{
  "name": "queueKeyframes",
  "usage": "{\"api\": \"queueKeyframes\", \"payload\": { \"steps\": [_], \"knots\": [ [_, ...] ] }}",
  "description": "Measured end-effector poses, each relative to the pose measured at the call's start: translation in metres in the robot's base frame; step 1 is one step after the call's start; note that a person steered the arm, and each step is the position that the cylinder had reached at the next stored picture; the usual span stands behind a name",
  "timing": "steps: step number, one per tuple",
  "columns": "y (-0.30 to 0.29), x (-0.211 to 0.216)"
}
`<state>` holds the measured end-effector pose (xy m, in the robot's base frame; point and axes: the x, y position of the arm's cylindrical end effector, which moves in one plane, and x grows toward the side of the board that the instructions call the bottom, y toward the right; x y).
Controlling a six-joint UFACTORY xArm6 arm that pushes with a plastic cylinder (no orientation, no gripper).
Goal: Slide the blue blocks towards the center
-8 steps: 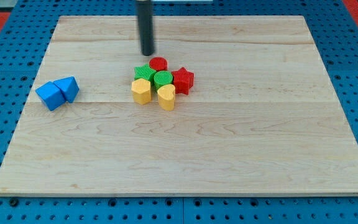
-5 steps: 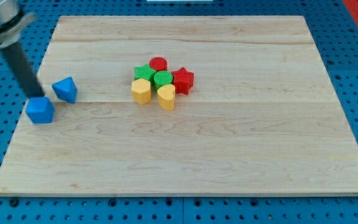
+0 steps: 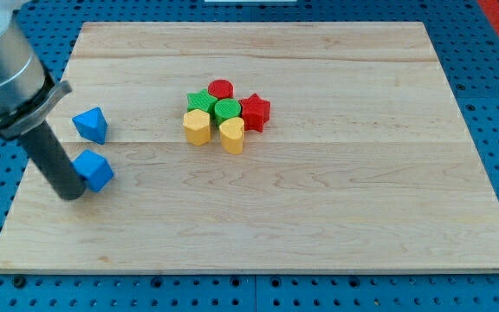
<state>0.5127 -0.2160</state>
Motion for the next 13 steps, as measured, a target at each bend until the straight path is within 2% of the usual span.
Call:
{"api": "queueKeyframes", "payload": {
  "steps": [2,4,5,6,7,8,9,10,11,12,13],
  "knots": [
    [-0.008,-0.033],
    [0.079,-0.059],
    [0.086,-0.029],
    [0.036,-0.006],
    [-0.040,-0.029],
    [-0.058,-0.073],
    [0.017,-0.090],
    [0.078,-0.091],
    [0.028,-0.088],
    [0.023,-0.098],
    [0.062,-0.108]
  ]
}}
